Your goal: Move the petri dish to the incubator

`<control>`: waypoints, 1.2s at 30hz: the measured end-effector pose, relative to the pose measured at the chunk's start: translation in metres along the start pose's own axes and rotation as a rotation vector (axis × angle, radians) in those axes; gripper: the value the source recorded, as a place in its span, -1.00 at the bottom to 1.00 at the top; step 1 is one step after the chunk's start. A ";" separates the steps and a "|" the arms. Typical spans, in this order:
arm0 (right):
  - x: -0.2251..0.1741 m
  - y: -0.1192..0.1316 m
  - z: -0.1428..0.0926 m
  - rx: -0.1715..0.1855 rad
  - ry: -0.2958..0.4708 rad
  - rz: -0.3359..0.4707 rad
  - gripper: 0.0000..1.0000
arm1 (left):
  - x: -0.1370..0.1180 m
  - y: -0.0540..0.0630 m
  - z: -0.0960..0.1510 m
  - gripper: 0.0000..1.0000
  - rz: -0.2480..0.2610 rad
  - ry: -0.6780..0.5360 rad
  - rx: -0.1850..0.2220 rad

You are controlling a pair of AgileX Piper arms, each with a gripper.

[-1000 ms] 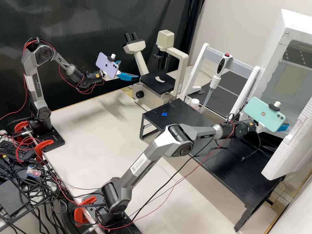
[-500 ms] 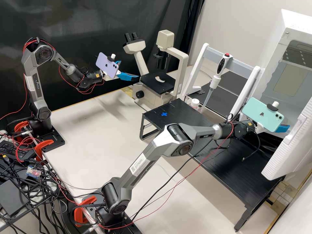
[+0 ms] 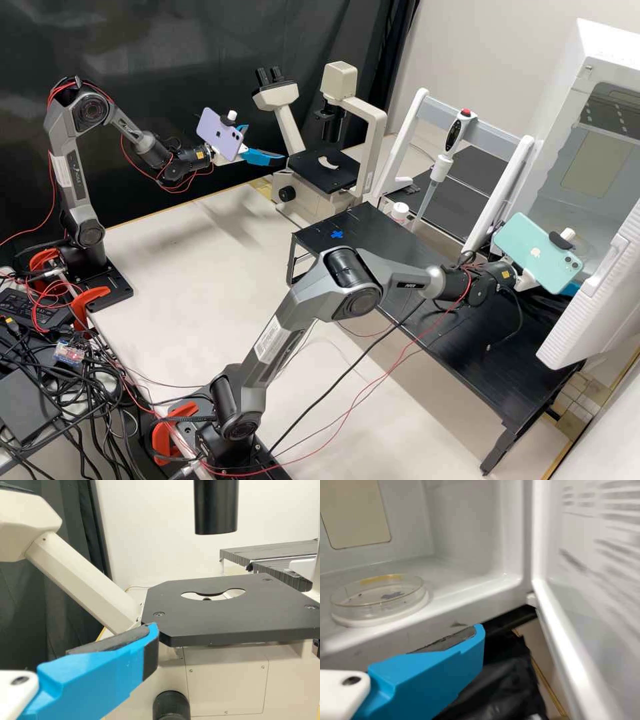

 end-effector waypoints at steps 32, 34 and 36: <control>-0.264 -0.063 -0.004 0.100 0.399 0.078 1.00 | 0.000 0.000 0.000 1.00 0.000 0.000 0.000; -0.273 -0.073 -0.003 0.114 0.409 0.050 1.00 | 0.000 0.000 0.000 1.00 0.000 0.000 0.000; -0.278 -0.081 -0.002 0.119 0.406 0.021 1.00 | 0.000 0.000 0.000 1.00 0.000 0.000 0.000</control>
